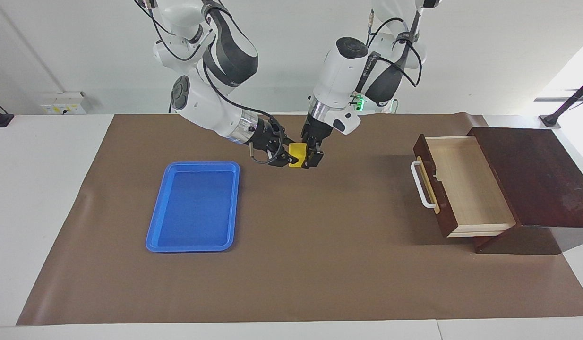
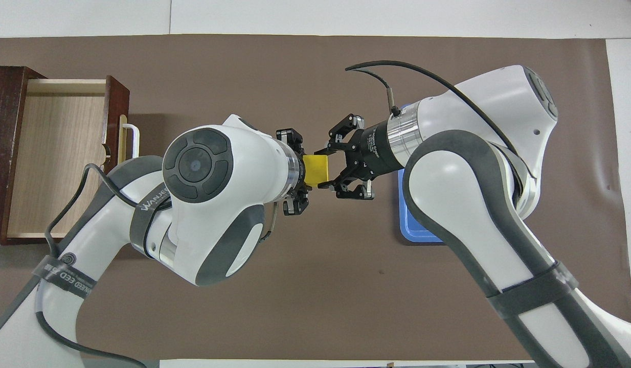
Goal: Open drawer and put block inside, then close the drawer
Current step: 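Grasp the block with the left gripper while the right gripper releases it, then lower the block into the drawer with the left gripper while the right gripper withdraws, then push the drawer shut with the left gripper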
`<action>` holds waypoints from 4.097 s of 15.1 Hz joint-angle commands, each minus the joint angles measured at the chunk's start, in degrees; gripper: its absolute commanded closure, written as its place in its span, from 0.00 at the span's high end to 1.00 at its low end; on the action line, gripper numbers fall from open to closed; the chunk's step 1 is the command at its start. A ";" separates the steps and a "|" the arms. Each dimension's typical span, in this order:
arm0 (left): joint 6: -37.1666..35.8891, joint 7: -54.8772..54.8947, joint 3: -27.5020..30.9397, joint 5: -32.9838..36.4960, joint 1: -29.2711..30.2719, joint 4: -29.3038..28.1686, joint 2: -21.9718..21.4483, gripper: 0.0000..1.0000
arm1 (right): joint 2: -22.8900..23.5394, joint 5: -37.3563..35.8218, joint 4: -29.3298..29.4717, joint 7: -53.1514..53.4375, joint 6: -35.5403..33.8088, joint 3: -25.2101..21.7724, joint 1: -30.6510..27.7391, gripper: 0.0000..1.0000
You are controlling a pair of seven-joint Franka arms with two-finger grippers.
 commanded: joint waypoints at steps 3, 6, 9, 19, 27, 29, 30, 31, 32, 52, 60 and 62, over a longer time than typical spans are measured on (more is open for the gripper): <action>0.90 0.00 0.98 -0.75 -1.01 -1.01 -0.78 0.00 | 0.02 1.35 0.21 0.94 0.00 0.23 -0.54 0.00; 0.64 0.00 0.98 -0.75 -0.74 -0.92 -0.78 0.00 | 0.11 1.17 0.47 2.17 0.00 0.05 -0.37 1.00; -1.02 0.61 1.06 -0.75 0.39 -0.31 -0.96 0.00 | 0.20 1.17 0.74 2.26 0.00 0.14 -0.54 1.00; -18.26 34.69 1.85 0.21 30.78 2.95 -4.39 0.00 | -0.67 -9.27 5.31 -11.76 -12.98 -0.48 -7.48 1.00; -7.03 43.86 1.85 0.30 42.23 -8.98 -6.23 0.00 | -7.09 -27.01 4.96 -49.98 -26.79 -0.56 -14.95 1.00; -2.99 44.56 1.85 0.39 43.64 -13.20 -6.49 0.02 | -8.93 -33.60 4.69 -62.89 -27.59 -0.56 -15.75 1.00; -1.22 45.17 1.85 0.39 43.64 -15.05 -6.84 0.09 | -9.55 -36.15 4.69 -69.13 -27.85 -0.56 -16.45 1.00; -0.51 45.79 1.85 0.39 43.64 -16.46 -7.20 0.16 | -10.08 -38.01 4.78 -75.03 -27.86 -0.48 -17.41 1.00; -0.42 46.75 1.85 0.39 43.73 -17.26 -7.46 0.32 | -10.52 -39.42 4.87 -80.22 -27.86 -0.48 -18.64 1.00; -11.31 30.85 1.77 24.99 28.08 -6.63 -2.63 1.00 | -11.40 -45.32 5.40 -93.73 -25.22 4.10 -26.12 1.00; -7.63 42.89 1.68 29.22 38.01 -6.89 -2.37 1.00 | -11.32 -45.58 5.48 -92.75 -26.36 4.01 -25.95 1.00; -7.53 43.77 1.68 29.22 38.80 -6.89 -2.36 1.00 | -11.05 -45.58 5.57 -92.75 -26.45 3.92 -25.94 1.00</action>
